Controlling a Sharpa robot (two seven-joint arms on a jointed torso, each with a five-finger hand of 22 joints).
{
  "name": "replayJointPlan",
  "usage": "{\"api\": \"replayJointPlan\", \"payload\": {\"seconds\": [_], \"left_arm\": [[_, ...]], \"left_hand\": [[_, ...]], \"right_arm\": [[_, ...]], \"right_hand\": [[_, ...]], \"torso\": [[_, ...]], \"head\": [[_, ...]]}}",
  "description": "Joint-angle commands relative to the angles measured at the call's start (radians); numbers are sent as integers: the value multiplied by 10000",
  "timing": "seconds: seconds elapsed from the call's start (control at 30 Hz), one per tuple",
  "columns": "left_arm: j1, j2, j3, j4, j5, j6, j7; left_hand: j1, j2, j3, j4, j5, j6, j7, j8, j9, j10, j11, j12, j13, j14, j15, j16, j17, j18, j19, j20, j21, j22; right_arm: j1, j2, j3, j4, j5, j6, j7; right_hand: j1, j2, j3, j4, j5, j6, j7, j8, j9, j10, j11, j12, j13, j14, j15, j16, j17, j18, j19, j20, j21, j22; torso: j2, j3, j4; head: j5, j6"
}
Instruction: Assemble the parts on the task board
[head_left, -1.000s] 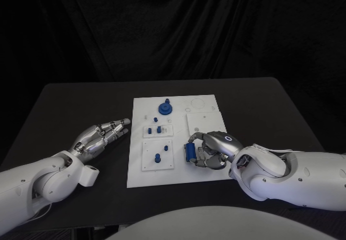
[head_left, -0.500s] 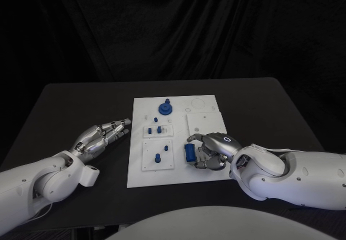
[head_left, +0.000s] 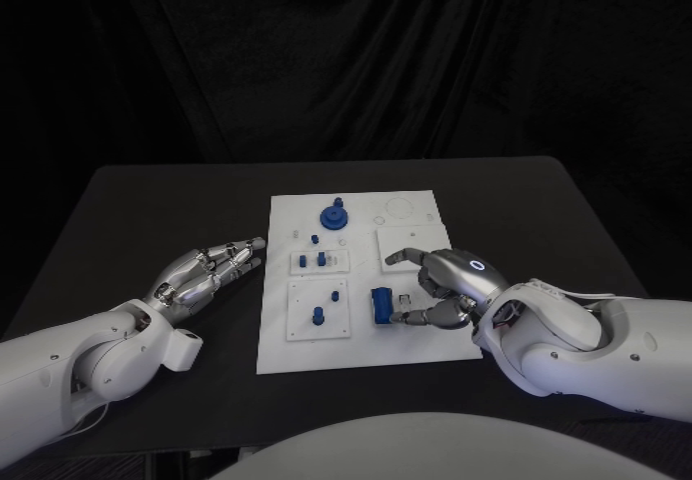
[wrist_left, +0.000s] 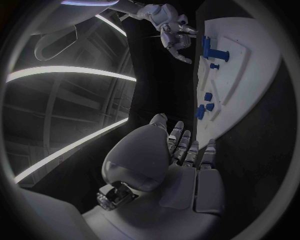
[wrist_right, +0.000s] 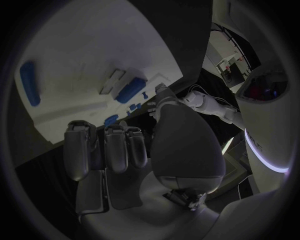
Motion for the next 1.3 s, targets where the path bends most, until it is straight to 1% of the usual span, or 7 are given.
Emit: {"api": "replayJointPlan", "payload": {"seconds": [0.03, 0.13, 0.2, 0.37, 0.53, 0.87, 1.3], "left_arm": [[-18, 10, 10, 24, 45, 39, 169], [-18, 2, 10, 35, 45, -4, 220], [-18, -7, 10, 62, 45, -55, 270], [-17, -51, 10, 191, 45, -184, 424], [-17, -66, 10, 238, 45, -183, 475], [-18, 7, 10, 102, 45, -122, 369], [-23, 88, 9, -1, 45, -51, 293]], "left_hand": [[45, 68, 71, -9, 24, -14, 28, 57, -8, -11, 69, 42, 15, -21, 74, 68, 10, 197, 59, 46, 58, 23], [49, 65, 72, -11, 28, 12, 28, 64, -4, -3, 67, 56, 18, -14, 72, 72, 12, 198, 60, 46, 58, 23], [75, 49, 83, -24, 78, 49, 18, 80, 3, 15, 56, 76, 21, -9, 63, 76, 13, 199, 69, 43, 63, 32], [111, 2, 86, -38, 154, 138, 1, 113, 17, 57, 31, 128, 27, 1, 37, 85, 16, 201, 80, 24, 69, 41], [118, -6, 87, -31, 171, 170, 5, 127, 22, 79, 39, 148, 30, 3, 36, 87, 16, 202, 82, 16, 70, 38], [107, 2, 87, -7, 152, 191, 19, 135, 25, 107, 57, 184, 34, -1, 44, 85, 14, 200, 76, 14, 66, 18], [103, 6, 87, 1, 147, 182, 26, 134, 24, 120, 66, 200, 36, 5, 49, 89, 16, 199, 78, 14, 67, 22]], "right_arm": [[437, -316, 16, 320, -128, -1325, 347], [937, -633, 14, 519, 77, -1311, 245], [1299, -854, 14, 590, 297, -1047, 51], [1856, -1335, 11, 622, 702, 764, -1213], [1928, -1528, 3, 437, 793, 2588, -2509], [1439, -1709, -5, 289, -83, 4389, -3944], [949, -1511, -8, 178, -318, 4643, -4162]], "right_hand": [[143, 541, 394, -24, 687, 475, -36, 490, 86, 1041, -84, 239, 2634, 717, -76, 150, 951, -57, 581, -76, 232, 2294], [103, 927, 664, -48, 1534, 1148, -36, 1092, 209, 1041, -90, 239, 2634, 746, -68, 230, 1126, -88, 638, -86, 359, 2336], [-65, 1177, 889, -72, 3123, 1722, -56, 1720, 412, 1041, -84, 239, 2634, 791, -70, 341, 1389, -119, 690, -90, 483, 2377], [-875, 1396, 1062, -62, 4174, 2391, -100, 2646, 795, 1041, 1, 239, 2634, 894, 10, 559, 1934, -207, 844, -29, 829, 2492], [-1878, 1292, 952, -55, 3370, 2402, -127, 2971, 1030, 1041, 53, 239, 2634, 872, 61, 543, 1829, -192, 822, 42, 795, 2473], [-2537, 1233, 955, -45, 2982, 2823, -314, 3414, 1400, 1041, -77, 239, 2634, 870, -51, 552, 1818, -212, 860, -42, 882, 2500], [-2420, 1217, 1169, -59, 3522, 2970, -343, 3319, 1509, 1041, -104, 239, 2634, 847, -90, 518, 1694, -180, 806, -91, 778, 2456]], "torso": [[-6, 7, -8], [-5, 9, -6], [10, 0, 7], [12, -8, 24], [21, -12, 39], [37, -14, 21], [42, -10, -35]], "head": [[40, -1], [15, -1], [-11, -1], [-26, -1], [-149, -1], [-276, -1], [-308, -1]]}}
